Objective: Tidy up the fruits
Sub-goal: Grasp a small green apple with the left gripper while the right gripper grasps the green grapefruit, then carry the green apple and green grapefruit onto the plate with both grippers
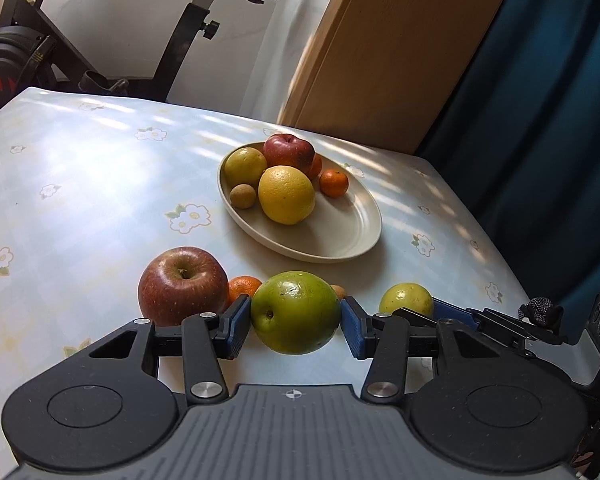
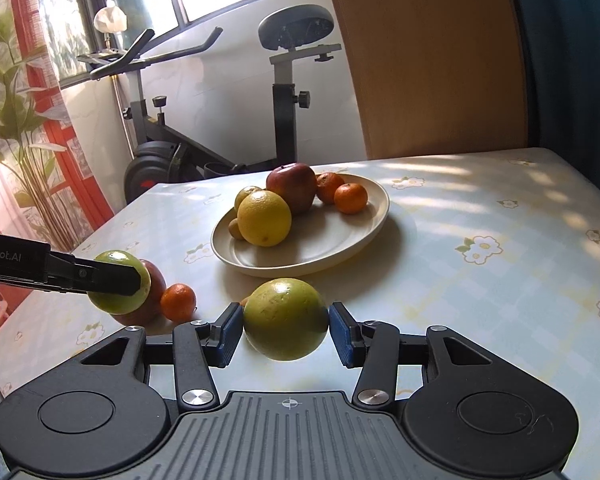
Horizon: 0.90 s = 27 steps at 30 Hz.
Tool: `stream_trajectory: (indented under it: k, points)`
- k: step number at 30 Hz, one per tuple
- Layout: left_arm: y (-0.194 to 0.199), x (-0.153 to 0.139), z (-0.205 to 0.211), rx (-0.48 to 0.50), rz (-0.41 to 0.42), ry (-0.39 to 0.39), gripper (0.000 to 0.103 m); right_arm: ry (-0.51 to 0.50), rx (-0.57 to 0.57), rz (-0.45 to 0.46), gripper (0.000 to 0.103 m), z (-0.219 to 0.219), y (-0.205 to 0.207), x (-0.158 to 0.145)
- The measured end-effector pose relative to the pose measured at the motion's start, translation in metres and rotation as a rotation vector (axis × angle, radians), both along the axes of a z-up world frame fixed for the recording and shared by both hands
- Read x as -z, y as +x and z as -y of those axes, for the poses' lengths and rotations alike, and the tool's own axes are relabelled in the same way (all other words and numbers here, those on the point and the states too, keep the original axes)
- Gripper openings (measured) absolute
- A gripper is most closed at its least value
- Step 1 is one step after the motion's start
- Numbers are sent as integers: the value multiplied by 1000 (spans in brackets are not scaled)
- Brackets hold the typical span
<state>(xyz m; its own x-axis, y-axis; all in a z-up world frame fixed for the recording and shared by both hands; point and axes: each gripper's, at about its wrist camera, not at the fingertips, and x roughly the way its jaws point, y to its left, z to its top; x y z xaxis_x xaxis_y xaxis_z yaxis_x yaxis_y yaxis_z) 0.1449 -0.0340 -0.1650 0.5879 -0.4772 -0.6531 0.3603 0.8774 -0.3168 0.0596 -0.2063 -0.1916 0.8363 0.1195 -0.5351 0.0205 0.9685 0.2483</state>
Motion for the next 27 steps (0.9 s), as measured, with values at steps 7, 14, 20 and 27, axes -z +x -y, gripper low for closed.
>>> stream_trajectory:
  k: [7, 14, 20, 27]
  points:
    - [16, -22, 12, 49, 37, -2, 51, -9, 1, 25, 44, 17, 15, -17]
    - [56, -25, 25, 63, -19, 19, 51, -56, -17, 15, 44, 33, 39, -22]
    - [93, -11, 27, 40, -79, 66, 51, -55, -32, 1, 44, 41, 59, -14]
    - [118, 7, 36, 43, -98, 143, 51, -36, -58, -13, 44, 42, 76, -3]
